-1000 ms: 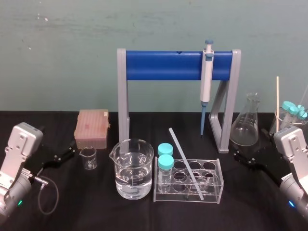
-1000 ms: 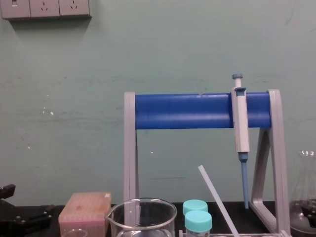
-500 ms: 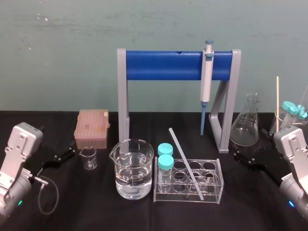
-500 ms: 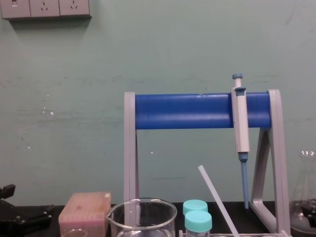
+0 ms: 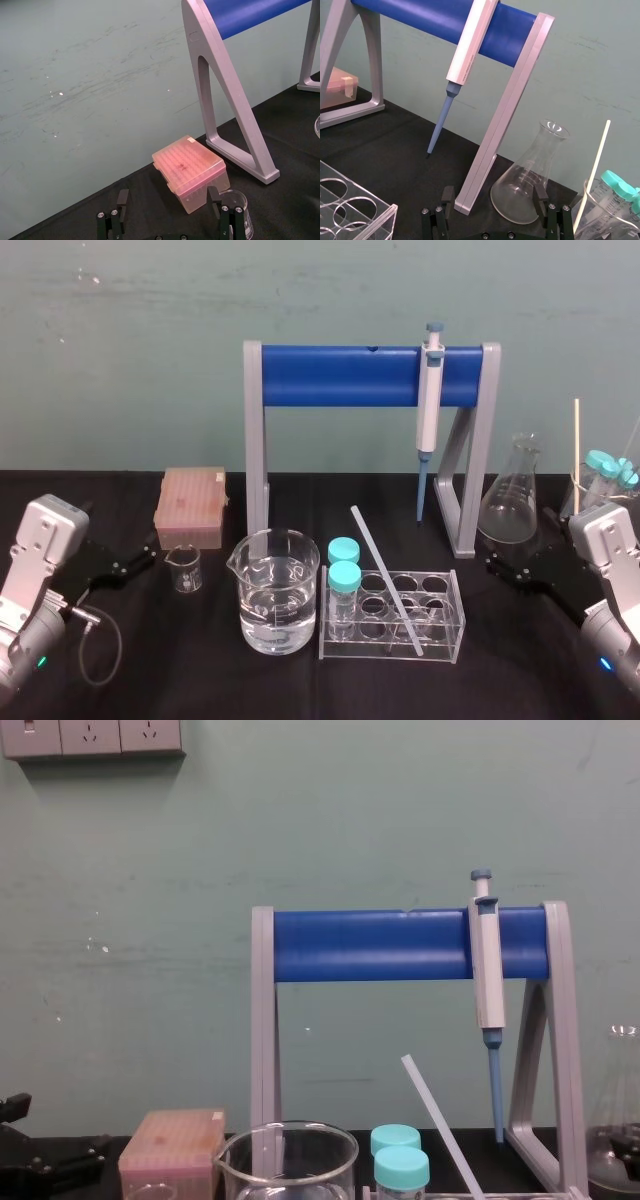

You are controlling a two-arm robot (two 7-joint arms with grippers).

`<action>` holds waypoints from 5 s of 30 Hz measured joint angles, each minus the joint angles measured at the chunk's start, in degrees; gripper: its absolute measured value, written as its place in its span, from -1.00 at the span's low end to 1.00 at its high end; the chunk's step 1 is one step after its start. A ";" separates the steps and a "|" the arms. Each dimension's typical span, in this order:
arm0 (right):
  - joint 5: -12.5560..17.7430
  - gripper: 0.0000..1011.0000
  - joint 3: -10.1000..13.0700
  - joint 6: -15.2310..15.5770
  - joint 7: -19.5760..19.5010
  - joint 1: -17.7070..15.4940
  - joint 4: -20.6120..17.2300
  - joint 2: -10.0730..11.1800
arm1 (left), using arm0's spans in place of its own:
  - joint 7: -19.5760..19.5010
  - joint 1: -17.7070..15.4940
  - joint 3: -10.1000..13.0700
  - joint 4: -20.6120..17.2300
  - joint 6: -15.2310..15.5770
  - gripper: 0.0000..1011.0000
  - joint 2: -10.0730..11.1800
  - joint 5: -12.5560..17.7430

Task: Pick up the stirring rod with one hand, then place it down.

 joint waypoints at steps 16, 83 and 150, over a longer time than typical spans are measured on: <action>0.00 0.98 0.00 0.00 0.00 0.00 0.00 0.00 | 0.00 0.00 0.00 0.00 0.00 0.98 0.00 0.00; 15.40 0.98 -5.53 13.00 37.46 16.17 6.64 -8.90 | 0.00 0.00 0.00 0.00 0.00 0.98 0.00 0.00; 13.35 -0.86 0.81 -5.60 33.47 7.48 -1.09 -9.05 | 0.00 0.00 0.00 0.00 0.00 0.98 0.00 0.00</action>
